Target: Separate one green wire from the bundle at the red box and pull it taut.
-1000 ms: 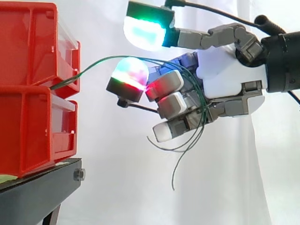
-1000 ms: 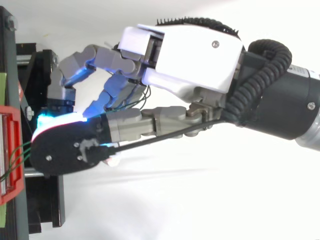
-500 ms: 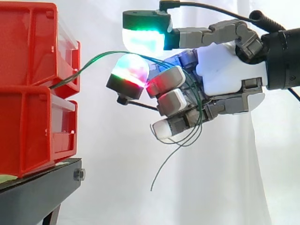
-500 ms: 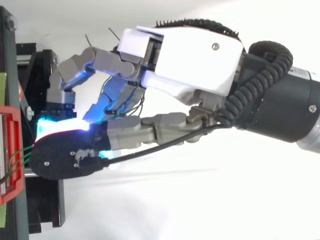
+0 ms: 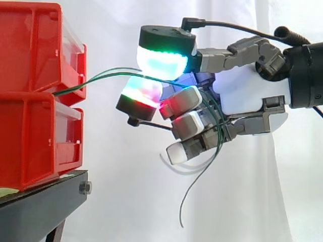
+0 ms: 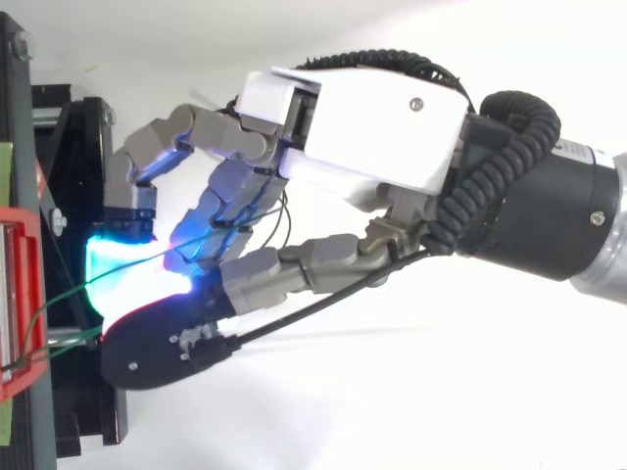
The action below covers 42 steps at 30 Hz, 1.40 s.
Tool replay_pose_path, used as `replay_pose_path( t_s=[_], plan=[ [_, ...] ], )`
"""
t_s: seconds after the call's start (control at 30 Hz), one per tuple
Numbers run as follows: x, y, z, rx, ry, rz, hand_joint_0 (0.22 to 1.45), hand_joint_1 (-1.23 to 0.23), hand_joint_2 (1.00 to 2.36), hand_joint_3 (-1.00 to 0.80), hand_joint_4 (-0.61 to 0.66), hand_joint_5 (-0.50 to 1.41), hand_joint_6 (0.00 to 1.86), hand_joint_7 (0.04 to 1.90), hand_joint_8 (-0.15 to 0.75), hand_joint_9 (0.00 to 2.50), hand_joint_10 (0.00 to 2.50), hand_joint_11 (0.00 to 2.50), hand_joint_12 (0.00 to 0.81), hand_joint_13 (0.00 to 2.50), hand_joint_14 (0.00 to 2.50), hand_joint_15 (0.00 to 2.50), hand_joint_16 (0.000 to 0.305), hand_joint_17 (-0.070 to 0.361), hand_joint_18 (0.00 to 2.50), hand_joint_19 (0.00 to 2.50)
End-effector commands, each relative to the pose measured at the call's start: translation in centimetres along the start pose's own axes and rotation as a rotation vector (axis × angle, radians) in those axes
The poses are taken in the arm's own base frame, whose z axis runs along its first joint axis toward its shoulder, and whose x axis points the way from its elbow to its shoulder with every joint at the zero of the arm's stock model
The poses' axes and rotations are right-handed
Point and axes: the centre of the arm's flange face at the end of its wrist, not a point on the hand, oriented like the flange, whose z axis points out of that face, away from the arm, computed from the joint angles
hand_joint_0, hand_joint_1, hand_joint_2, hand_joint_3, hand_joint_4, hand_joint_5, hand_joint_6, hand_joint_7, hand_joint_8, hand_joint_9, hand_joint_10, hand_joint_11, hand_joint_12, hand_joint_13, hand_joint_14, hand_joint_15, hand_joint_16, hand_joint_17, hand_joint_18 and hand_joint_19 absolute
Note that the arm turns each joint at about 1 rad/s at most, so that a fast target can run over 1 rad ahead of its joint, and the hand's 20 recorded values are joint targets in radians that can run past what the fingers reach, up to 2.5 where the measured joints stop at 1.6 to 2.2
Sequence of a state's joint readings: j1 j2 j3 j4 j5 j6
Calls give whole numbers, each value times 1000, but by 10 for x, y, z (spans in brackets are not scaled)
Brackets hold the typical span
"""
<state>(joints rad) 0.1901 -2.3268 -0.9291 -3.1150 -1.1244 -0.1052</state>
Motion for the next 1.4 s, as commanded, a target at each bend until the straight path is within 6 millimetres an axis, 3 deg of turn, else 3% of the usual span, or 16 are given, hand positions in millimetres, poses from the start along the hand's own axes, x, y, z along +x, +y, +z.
replay_pose_path(
  t_s=[0.0,0.17,0.23,0.27,0.33,0.4,0.63,0.67,0.77,1.37],
  plan=[
    [0,0,1,-7,-1,3,708,-828,1000,-495,172,-215,936,942,319,1128,127,1544,355,1182,26,954,47,106,914,462],
    [0,-1,0,-4,0,3,583,-752,1000,-500,191,-215,930,946,324,1130,128,1562,361,1186,26,965,48,108,918,482],
    [0,0,1,-6,0,4,507,-608,1000,-500,209,-214,921,912,344,1132,196,1490,390,1209,24,958,53,120,948,489],
    [-1,0,1,-7,-2,4,504,-589,1000,-500,210,-213,920,903,346,1132,201,1486,392,1211,23,958,53,120,951,493],
    [-2,1,1,-10,-2,6,539,-375,1000,-500,193,-202,888,897,318,1188,62,1545,376,1213,24,962,51,114,939,526],
    [-4,0,2,-8,-5,7,566,-334,1000,-500,182,-198,873,916,312,1214,0,1574,367,1214,24,969,50,112,940,535],
    [-13,-8,3,5,-16,1,601,-465,1006,-424,184,-199,854,961,299,1205,2,1552,361,1206,24,962,49,110,933,530],
    [-16,-24,2,10,-20,3,599,-473,1005,-427,183,-199,854,960,306,1199,1,1549,364,1206,24,963,49,110,933,538],
    [-14,-36,5,-39,-25,28,589,-475,1003,-460,185,-200,853,949,308,1201,2,1537,364,1203,22,960,49,110,933,537],
    [-14,-34,10,-88,-24,47,611,-615,1017,-236,191,-218,899,982,314,1135,104,1563,367,1175,25,951,49,111,923,506]
  ],
)
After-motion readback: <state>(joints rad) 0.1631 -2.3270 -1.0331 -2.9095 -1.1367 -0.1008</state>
